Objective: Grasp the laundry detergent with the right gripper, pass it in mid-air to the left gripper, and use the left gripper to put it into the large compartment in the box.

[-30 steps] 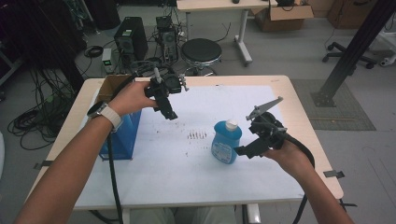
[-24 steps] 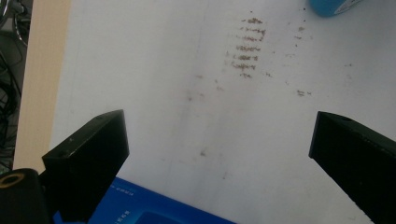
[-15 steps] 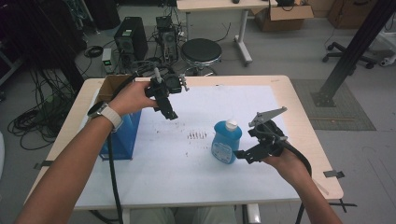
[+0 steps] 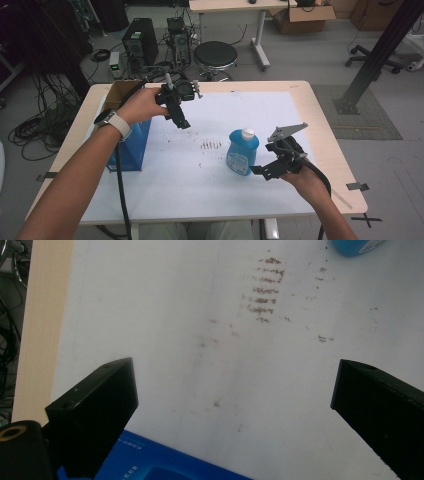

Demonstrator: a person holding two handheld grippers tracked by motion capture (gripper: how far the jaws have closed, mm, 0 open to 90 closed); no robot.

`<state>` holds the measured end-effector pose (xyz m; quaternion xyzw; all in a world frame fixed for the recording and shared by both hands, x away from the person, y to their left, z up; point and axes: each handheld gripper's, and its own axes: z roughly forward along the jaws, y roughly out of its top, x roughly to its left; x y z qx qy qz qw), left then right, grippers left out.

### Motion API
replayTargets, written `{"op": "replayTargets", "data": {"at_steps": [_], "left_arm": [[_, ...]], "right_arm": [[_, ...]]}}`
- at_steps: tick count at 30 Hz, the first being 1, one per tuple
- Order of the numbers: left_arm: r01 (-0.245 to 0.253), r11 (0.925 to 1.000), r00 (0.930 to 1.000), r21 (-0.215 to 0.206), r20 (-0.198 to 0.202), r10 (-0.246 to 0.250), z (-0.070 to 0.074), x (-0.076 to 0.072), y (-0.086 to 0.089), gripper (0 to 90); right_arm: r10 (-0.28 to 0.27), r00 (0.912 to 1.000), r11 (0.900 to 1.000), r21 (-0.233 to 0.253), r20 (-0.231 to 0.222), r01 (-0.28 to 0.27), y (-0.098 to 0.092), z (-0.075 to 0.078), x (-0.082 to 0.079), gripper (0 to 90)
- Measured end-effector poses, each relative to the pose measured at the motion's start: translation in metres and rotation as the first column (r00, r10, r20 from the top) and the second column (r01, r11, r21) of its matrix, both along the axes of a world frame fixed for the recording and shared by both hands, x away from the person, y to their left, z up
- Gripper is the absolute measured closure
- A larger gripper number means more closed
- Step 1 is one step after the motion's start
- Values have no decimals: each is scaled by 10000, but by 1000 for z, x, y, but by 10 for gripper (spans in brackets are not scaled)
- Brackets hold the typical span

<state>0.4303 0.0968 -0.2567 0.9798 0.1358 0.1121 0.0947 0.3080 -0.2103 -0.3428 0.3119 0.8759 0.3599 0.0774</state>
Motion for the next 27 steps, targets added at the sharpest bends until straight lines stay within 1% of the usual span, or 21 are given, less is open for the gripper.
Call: {"op": "replayTargets", "data": {"at_steps": [1,3,4,5,6,7,8,9,11,13,15,17,22,27], "left_arm": [[33,10000,10000,49,4,-33,0,0,0,54],[8,10000,10000,5,-8,-8,0,0,-1,54],[1,10000,10000,15,-18,-1,0,0,-1,54],[1,10000,10000,15,-18,-1,0,0,-1,54],[12,10000,10000,-25,-11,-12,0,0,-1,54],[12,10000,10000,-25,-11,-12,0,0,-1,54],[0,10000,10000,-14,-15,0,0,0,-2,54],[0,10000,10000,-14,-15,0,0,0,-2,54],[11,10000,10000,13,-23,-11,0,0,-2,54],[13,10000,10000,29,-25,-13,0,0,-2,54],[-9,10000,10000,-16,-10,9,0,0,-1,54],[-10,10000,10000,-24,-9,10,0,0,-1,54],[-2,10000,10000,10,-25,2,-1,0,-1,54],[17,10000,10000,36,-26,-17,-1,1,-1,54]], "right_arm": [[-13,10000,10000,94,86,12,-1,-2,-1,58],[-29,9997,9997,231,224,24,-1,-4,-2,60],[-26,9989,9992,389,475,7,-2,-7,-3,61],[-26,9989,9992,389,475,7,-2,-7,-3,61],[-85,9974,9975,699,715,35,-4,-11,-5,62],[-85,9974,9975,699,715,35,-4,-11,-5,62],[-119,9962,9958,915,860,40,-5,-13,-5,62],[-119,9962,9958,915,860,40,-5,-13,-5,62],[-99,9944,9937,1124,1054,-20,-5,-16,-6,61],[-100,9938,9930,1177,1104,-31,-5,-17,-7,61],[-134,9920,9905,1374,1256,-40,-6,-18,-7,62],[-173,9914,9901,1405,1296,-10,-6,-18,-8,63],[-291,9884,9861,1664,1489,40,-8,-24,-10,63],[-291,9875,9836,1804,1546,7,-9,-26,-10,63]]}}
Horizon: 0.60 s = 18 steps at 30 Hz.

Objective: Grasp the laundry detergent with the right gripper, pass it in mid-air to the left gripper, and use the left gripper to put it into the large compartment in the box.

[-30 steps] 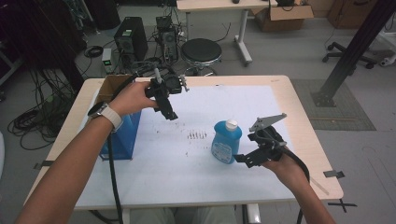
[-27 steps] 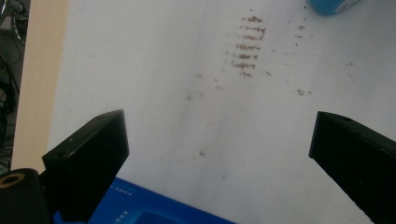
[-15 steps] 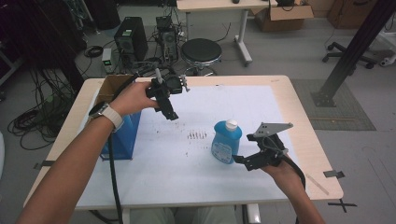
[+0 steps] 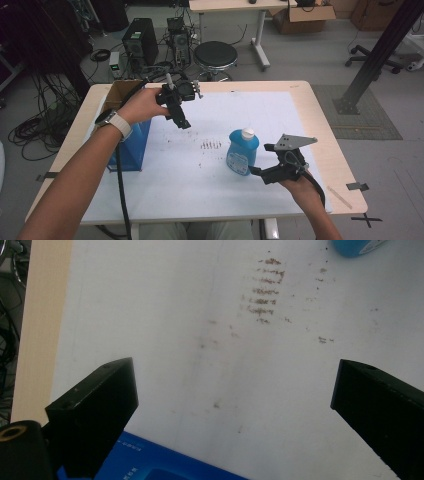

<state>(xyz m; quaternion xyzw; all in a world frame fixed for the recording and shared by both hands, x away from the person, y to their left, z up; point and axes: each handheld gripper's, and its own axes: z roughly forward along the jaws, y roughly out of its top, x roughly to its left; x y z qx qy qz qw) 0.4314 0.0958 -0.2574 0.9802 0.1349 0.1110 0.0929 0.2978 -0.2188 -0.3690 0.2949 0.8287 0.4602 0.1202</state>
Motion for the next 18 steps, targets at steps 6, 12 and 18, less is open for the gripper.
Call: {"op": "replayTargets", "data": {"at_steps": [6,12,18], "left_arm": [[-15,10000,10000,-36,11,15,0,0,0,54],[-17,10000,10000,-43,4,17,-1,0,-1,54],[35,10000,10000,7,-14,-35,-1,0,-3,54]], "right_arm": [[-28,9998,9999,147,201,25,0,0,-1,64],[-61,9997,9997,255,246,55,0,-4,-1,65],[-90,9994,9992,385,325,77,0,-7,-2,65]]}}
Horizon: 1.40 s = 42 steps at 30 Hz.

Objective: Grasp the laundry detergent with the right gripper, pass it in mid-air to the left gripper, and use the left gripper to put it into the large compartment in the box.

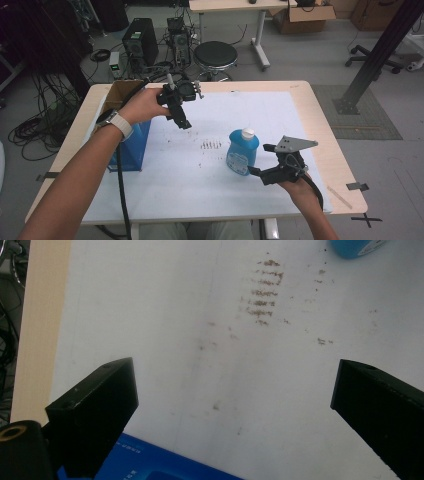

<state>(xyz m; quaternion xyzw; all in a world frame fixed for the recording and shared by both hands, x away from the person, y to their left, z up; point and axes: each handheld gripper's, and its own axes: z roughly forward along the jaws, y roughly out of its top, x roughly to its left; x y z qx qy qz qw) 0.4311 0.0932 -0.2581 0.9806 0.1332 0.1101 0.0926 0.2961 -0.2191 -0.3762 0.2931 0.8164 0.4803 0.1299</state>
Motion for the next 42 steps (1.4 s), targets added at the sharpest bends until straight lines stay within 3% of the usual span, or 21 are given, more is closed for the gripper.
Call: {"op": "replayTargets", "data": {"at_steps": [42], "left_arm": [[-11,10000,10000,-18,60,12,-1,0,-1,55]], "right_arm": [[-339,9990,9964,789,281,316,33,-22,26,90]]}}
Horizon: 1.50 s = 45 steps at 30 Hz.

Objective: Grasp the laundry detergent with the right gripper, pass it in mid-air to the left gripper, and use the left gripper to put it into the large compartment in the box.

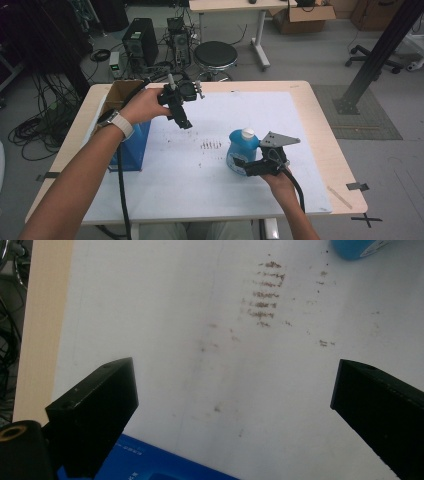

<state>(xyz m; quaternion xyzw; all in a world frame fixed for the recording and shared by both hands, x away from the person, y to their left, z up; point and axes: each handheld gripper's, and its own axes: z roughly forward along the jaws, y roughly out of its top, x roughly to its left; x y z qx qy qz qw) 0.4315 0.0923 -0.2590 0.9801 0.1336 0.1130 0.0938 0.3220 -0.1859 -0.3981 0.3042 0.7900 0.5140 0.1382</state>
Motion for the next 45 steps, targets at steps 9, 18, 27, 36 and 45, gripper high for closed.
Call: {"op": "replayTargets", "data": {"at_steps": [9,18,27,36,45], "left_arm": [[2,10000,10000,-33,2,-2,0,0,1,55],[-6,10000,10000,-50,5,6,1,0,2,56],[-11,10000,10000,-43,7,11,1,0,2,56],[26,10000,10000,-47,20,-26,0,0,1,56],[5,10000,10000,-80,55,-5,0,0,1,56]], "right_arm": [[-96,9999,9999,45,-58,96,1,-2,1,161],[-178,9998,9998,33,73,178,1,-3,0,251],[-229,9997,9997,107,119,228,1,-3,0,285],[-233,9996,9997,69,174,231,1,-2,0,332],[-234,9993,9997,118,302,231,1,-3,0,372]]}}
